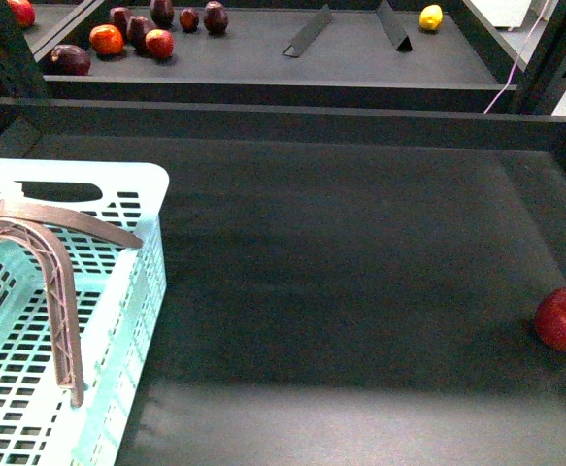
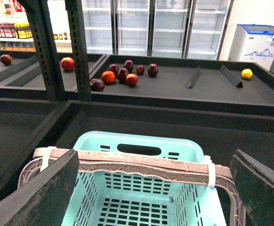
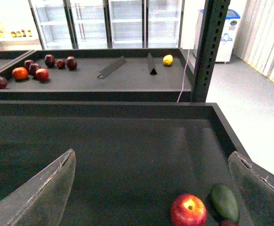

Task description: Pick apple with right arm and hold basket with left

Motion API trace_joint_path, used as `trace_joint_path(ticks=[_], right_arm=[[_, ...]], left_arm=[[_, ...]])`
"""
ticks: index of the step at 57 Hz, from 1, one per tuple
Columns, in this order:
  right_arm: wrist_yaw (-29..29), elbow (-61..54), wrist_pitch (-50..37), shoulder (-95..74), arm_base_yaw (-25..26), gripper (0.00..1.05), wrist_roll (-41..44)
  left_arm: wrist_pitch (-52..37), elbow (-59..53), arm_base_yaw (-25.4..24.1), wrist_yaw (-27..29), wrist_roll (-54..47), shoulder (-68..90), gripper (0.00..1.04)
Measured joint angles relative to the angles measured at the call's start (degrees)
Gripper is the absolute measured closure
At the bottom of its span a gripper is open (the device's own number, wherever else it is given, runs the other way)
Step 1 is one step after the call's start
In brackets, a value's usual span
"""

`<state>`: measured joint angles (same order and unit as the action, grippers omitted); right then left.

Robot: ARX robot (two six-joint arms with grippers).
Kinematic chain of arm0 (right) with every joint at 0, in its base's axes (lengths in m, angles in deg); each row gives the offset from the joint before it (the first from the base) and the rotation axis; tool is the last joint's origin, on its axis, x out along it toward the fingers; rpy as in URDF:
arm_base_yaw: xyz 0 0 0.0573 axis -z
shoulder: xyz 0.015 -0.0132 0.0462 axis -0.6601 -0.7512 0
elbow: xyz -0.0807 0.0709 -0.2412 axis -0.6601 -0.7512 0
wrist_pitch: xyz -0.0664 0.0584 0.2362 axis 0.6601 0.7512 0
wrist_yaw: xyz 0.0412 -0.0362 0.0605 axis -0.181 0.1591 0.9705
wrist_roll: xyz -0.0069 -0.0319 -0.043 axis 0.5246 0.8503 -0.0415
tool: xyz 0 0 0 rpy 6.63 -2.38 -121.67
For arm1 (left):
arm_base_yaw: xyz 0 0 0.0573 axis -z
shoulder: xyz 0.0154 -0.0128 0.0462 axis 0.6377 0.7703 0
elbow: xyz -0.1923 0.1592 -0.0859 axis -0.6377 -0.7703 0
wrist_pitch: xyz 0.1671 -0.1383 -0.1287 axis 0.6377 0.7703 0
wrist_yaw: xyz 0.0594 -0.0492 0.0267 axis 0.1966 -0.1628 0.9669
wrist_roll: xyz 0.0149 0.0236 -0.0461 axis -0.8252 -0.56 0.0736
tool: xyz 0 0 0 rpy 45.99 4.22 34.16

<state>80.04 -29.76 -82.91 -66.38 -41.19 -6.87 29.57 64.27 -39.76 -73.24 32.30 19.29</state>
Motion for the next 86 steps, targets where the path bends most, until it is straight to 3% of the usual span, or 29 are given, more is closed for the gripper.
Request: trace_joint_path(ticks=[30, 34, 37, 47, 53, 57, 69, 86], right_arm=[[0.0, 0.0, 0.0, 0.0, 0.0, 0.09, 0.0], [0.0, 0.0, 0.0, 0.0, 0.0, 0.09, 0.0], [0.0, 0.0, 0.0, 0.0, 0.0, 0.09, 0.0], [0.0, 0.0, 0.0, 0.0, 0.0, 0.09, 0.0], [0.0, 0.0, 0.0, 0.0, 0.0, 0.09, 0.0], [0.0, 0.0, 0.0, 0.0, 0.0, 0.09, 0.0], [0.0, 0.0, 0.0, 0.0, 0.0, 0.09, 0.0], [0.0, 0.0, 0.0, 0.0, 0.0, 0.09, 0.0]], left_arm=[[0.0, 0.0, 0.0, 0.0, 0.0, 0.0, 0.07], [9.0, 3.4, 2.8, 7.8, 5.2, 5.5, 0.07], [9.6, 4.7, 3.5, 8.1, 8.1, 10.6, 0.07], [-4.4, 11.6, -0.1, -0.3, 20.2, 31.3, 0.07], [-13.6, 15.3, -4.4, -9.0, 33.9, 46.2, 0.07], [-17.2, 16.0, -6.1, -11.1, 40.1, 53.0, 0.07], [-24.6, 18.2, -10.1, -14.2, 51.8, 68.8, 0.07], [-32.7, 25.6, -9.3, -15.0, 59.4, 85.0, 0.07]])
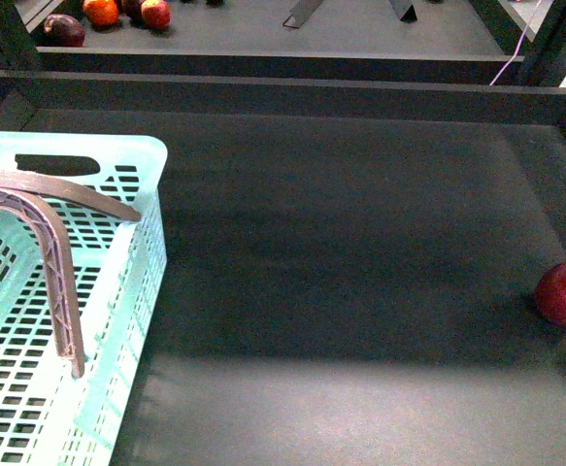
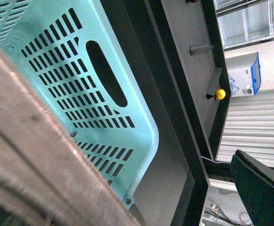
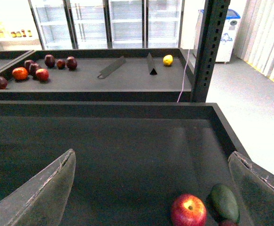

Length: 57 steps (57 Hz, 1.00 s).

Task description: Pick apple with right arm and hold basket with left

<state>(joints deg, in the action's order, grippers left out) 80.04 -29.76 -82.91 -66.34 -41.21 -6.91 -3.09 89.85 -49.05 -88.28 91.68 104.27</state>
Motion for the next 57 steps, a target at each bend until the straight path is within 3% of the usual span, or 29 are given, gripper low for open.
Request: trace_joint_path(ticks=[16, 37, 57], right_arm=[[0.0, 0.0, 0.0, 0.0, 0.0, 0.09, 0.0], [0.0, 0.0, 0.0, 0.0, 0.0, 0.09, 0.0], [0.0, 0.0, 0.0, 0.0, 0.0, 0.09, 0.0]], left_arm=[[-2.6, 3.8, 2.3, 1.6, 4.1, 7.6, 0.08], [-2.4, 7.0, 3.0, 2.9, 9.3, 12.0, 0.69], [5.0, 3.3, 4.7, 1.8, 7.1, 0.7, 0.71]])
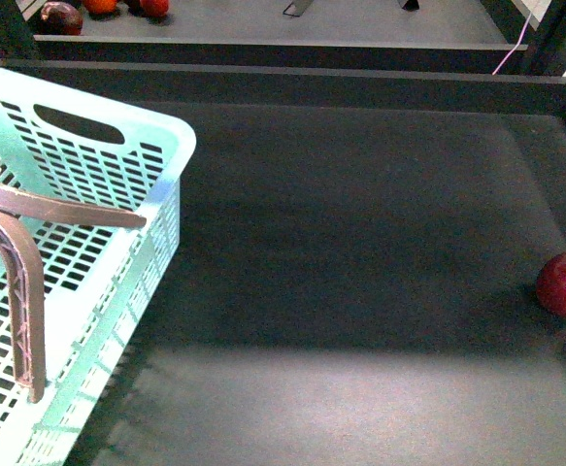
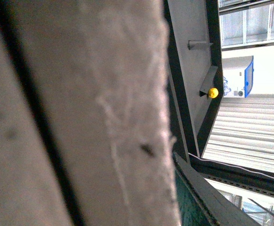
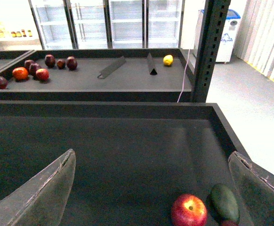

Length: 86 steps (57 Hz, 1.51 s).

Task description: Pick apple with right arm and hold basket with left

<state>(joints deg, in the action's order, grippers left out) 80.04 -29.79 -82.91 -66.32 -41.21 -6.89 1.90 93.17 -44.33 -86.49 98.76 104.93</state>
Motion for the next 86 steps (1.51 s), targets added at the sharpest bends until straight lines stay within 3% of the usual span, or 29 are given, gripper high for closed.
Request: trace_joint_path(ticks=[5, 17, 33, 47, 86], right_arm=[[0.0, 0.0, 0.0, 0.0, 0.0, 0.09, 0.0], [0.0, 0.0, 0.0, 0.0, 0.0, 0.09, 0.0], [0.0, 0.0, 0.0, 0.0, 0.0, 0.09, 0.0], [0.0, 0.0, 0.0, 0.0, 0.0, 0.09, 0.0], [0.0, 0.0, 0.0, 0.0, 0.0, 0.09, 0.0]], left_arm=[[3.3, 0.4, 2.5, 1.0, -0.3, -4.8, 0.71], [10.9, 9.5, 14.5, 5.3, 0.0, -8.4, 0.71], [15.3, 22.0, 29.6, 9.5, 0.0, -1.1, 0.73], [16.2, 24.9, 38.1, 9.9, 0.0, 3.2, 0.74], [16.2, 25.3, 39.3, 10.3, -1.2, 3.5, 0.74]])
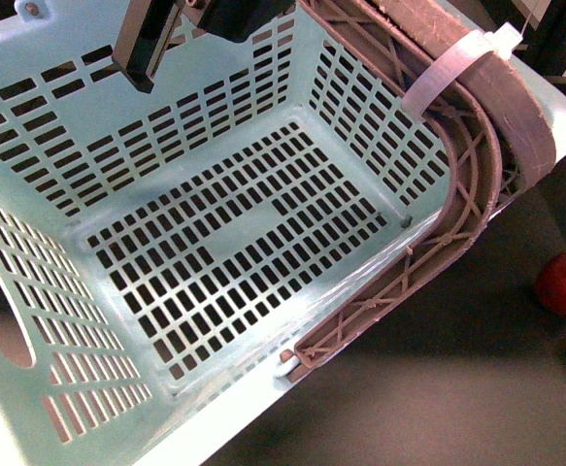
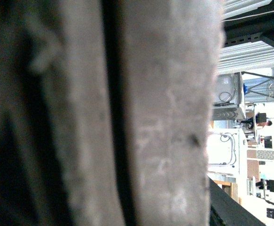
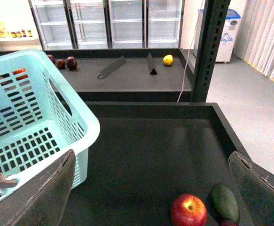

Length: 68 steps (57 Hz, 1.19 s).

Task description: Pick apple with right arm and hold basket with left

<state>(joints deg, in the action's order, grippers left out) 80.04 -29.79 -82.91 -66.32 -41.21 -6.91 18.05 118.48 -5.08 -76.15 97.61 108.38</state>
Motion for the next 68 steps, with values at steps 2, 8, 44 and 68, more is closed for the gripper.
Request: trace_joint_path(ticks=[2, 8, 44, 68], right_arm=[[1.7, 0.7, 2.2, -1.2, 0.5, 0.09, -0.5], [10.4, 7.5, 17.5, -13.3, 4.8, 0.09, -2.1], [3.3, 32.5, -25.5, -111.6, 15.3, 0.09, 6.9], [-1.4, 52.7, -19.1, -128.3, 12.7, 0.09, 4.3]], left_arm=[[0.0, 0.0, 0.0, 0.0, 0.0, 0.0, 0.74], [0.0, 0.0, 0.0, 0.0, 0.0, 0.0, 0.74], [0.0, 0.1, 0.0, -0.1, -0.2, 0.0, 0.74], [0.0, 0.1, 0.0, 0.0, -0.2, 0.0, 0.74]])
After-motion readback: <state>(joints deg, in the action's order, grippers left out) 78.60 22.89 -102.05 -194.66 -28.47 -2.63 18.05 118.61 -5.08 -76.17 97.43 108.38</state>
